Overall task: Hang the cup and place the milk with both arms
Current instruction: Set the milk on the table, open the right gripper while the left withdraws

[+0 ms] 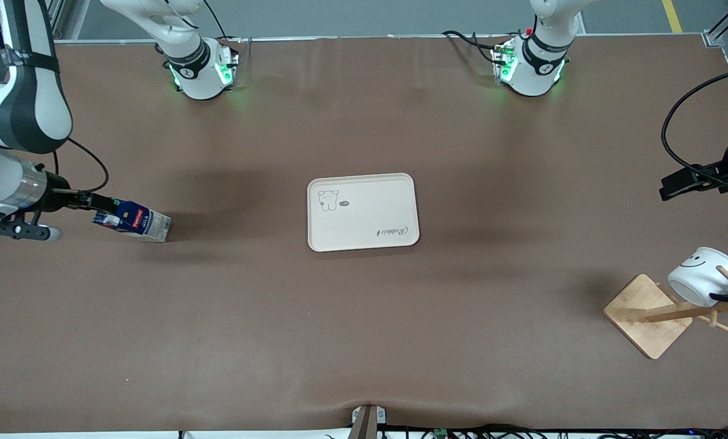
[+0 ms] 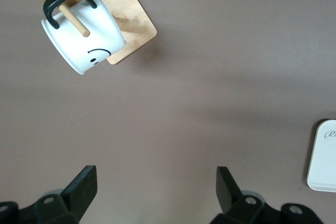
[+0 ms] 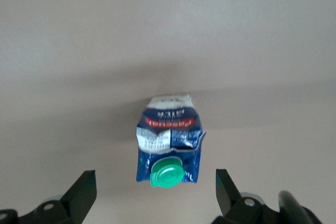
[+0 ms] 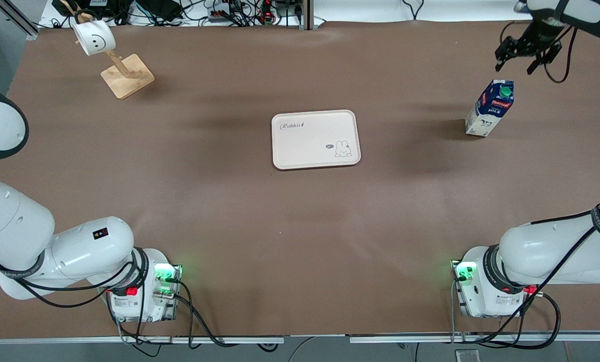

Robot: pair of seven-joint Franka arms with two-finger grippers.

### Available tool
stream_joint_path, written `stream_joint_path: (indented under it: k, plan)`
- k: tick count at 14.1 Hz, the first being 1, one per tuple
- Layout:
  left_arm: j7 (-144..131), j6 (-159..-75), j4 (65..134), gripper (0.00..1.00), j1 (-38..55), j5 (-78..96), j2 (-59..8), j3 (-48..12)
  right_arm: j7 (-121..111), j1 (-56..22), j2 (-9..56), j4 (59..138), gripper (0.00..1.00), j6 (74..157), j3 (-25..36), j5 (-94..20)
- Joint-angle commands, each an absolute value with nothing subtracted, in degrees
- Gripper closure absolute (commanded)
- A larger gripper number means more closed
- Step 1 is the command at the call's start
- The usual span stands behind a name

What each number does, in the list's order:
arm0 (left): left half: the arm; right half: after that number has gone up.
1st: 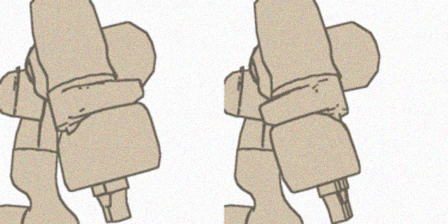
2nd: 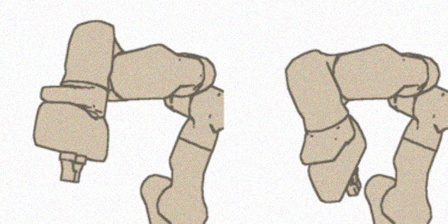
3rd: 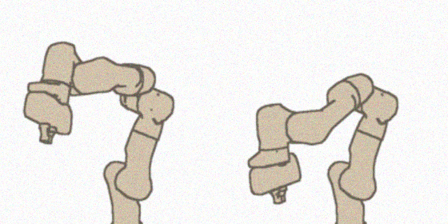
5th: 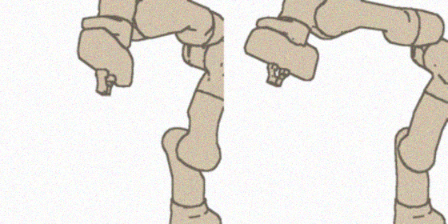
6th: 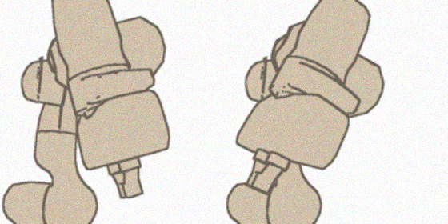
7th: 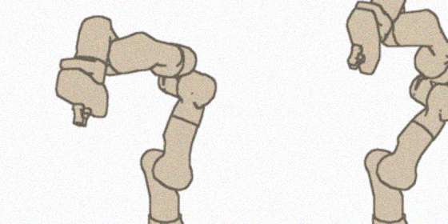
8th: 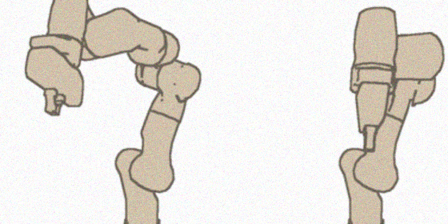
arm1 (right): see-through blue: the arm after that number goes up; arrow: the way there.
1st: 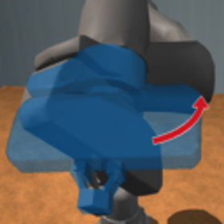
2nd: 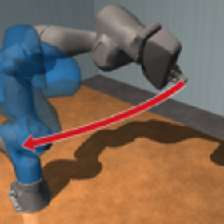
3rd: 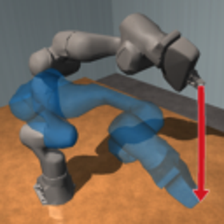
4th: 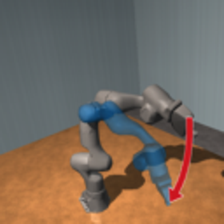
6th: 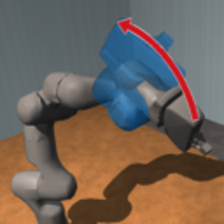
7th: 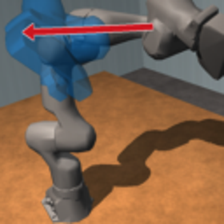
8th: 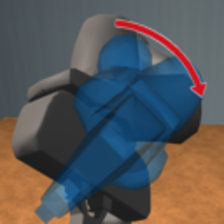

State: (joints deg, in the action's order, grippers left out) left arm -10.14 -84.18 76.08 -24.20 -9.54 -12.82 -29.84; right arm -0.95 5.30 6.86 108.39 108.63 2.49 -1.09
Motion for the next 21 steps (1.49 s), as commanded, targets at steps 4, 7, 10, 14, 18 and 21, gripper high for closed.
stream_joint_path:
  k: [4, 7, 10, 14, 18, 21]
  plan:
    - [-10.20, -81.23, 76.11, 0.00, -17.18, -9.93, -7.04, -25.54, -6.24, 5.71, 7.30, 96.00, 0.00, 97.41, 1.23, -0.88]
    - [-8.89, -79.28, 77.95, 0.00, -8.02, -6.78, -4.32, -14.45, -6.59, 5.80, 4.93, 94.13, 0.00, 94.22, 0.97, -0.97]
    - [-4.75, -79.19, 80.15, 0.00, -1.42, -2.40, -0.89, -2.85, -6.86, 5.80, 2.64, 93.78, 0.00, 90.64, 0.88, -0.97]
    - [-5.89, -81.73, 86.99, 0.00, 1.49, -2.20, 4.64, 0.62, -6.94, 6.68, -4.81, 92.90, 0.00, 88.59, 1.49, -1.05]
    - [-4.75, -82.18, 87.45, 0.00, 1.76, -2.37, 5.27, 0.27, -7.12, 9.92, -6.94, 92.90, 0.00, 88.15, 1.58, -0.88]
    - [-4.75, -82.26, 87.63, 0.00, 1.76, -2.37, 5.54, -1.66, -6.77, 9.76, -5.02, 92.02, 0.00, 90.26, 1.41, -1.14]
